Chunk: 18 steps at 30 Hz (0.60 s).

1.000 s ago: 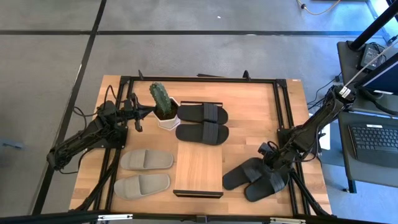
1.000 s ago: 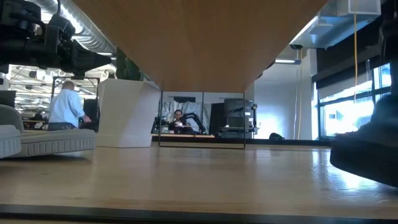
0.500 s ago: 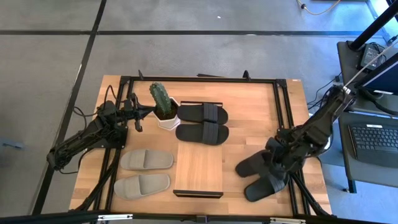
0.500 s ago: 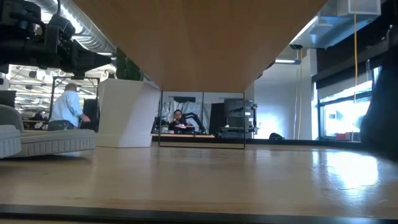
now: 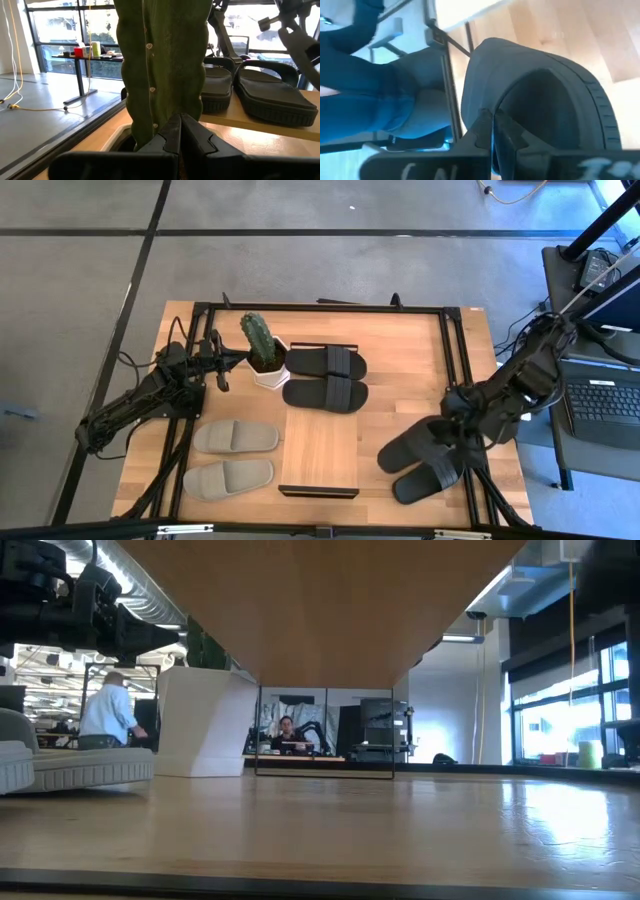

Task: Pick and place slides into the shelf
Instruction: Put the black slide on the shelf

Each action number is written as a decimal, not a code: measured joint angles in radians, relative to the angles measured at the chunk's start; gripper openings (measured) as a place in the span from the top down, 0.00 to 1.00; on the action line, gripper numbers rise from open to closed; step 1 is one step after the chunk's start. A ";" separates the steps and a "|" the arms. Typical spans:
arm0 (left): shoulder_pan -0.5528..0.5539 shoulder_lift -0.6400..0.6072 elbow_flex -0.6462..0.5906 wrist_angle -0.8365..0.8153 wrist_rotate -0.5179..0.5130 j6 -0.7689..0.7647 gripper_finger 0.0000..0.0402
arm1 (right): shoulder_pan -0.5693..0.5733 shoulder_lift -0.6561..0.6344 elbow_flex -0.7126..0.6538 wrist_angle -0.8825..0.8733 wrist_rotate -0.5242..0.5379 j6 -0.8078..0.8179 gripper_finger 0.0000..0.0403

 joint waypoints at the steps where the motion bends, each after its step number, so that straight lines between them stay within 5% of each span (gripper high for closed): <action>1: 0.000 0.000 0.000 0.000 0.000 0.000 1.00 | 0.000 0.000 0.015 -0.011 0.000 -0.018 0.99; 11: 0.000 0.000 0.000 0.000 0.000 0.000 1.00 | 0.000 0.000 0.110 -0.043 0.076 -0.177 0.99; 18: 0.000 0.000 0.000 0.000 0.000 0.000 1.00 | 0.000 0.000 0.111 0.079 0.279 -0.234 0.99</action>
